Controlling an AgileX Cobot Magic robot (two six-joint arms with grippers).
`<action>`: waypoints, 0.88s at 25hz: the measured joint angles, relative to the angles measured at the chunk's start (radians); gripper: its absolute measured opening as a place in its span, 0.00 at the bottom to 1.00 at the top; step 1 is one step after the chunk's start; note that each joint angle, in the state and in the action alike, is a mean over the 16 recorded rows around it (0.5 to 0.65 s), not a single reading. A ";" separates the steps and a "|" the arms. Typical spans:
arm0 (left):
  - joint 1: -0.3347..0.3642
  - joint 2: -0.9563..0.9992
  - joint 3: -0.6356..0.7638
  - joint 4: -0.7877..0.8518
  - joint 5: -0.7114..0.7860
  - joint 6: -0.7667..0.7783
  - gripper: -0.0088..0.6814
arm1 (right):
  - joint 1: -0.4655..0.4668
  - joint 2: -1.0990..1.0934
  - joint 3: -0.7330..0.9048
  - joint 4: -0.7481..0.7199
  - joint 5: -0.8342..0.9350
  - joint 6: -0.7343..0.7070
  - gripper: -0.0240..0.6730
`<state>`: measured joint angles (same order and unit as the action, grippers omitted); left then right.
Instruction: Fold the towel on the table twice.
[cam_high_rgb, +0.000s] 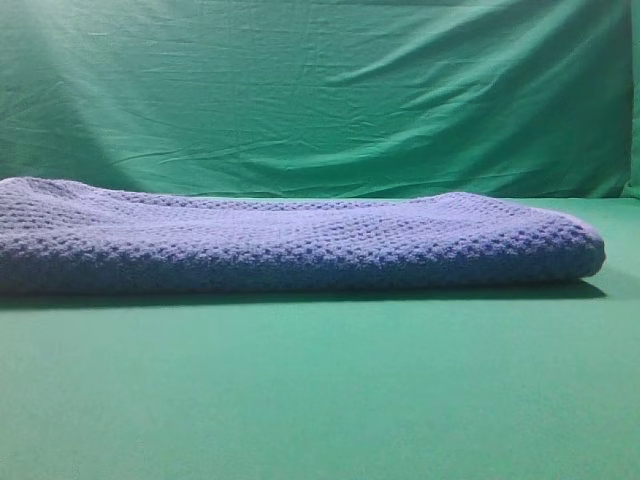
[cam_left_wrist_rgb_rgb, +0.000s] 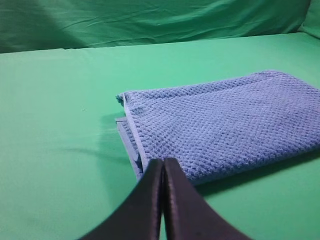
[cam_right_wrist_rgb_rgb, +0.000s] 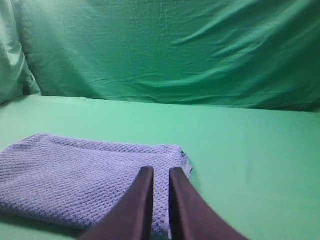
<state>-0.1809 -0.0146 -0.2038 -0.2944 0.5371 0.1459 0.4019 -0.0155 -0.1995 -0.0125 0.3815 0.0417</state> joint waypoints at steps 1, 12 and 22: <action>0.000 0.000 0.009 -0.004 -0.005 0.000 0.01 | 0.000 0.000 0.016 -0.004 -0.027 0.000 0.10; 0.000 0.000 0.051 -0.104 -0.017 -0.001 0.01 | 0.000 0.000 0.080 -0.026 -0.139 -0.002 0.10; 0.000 0.000 0.141 -0.053 -0.094 -0.002 0.01 | 0.000 0.000 0.137 -0.062 -0.111 -0.002 0.10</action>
<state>-0.1809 -0.0146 -0.0629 -0.3472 0.4431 0.1441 0.4019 -0.0155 -0.0630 -0.0746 0.2705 0.0400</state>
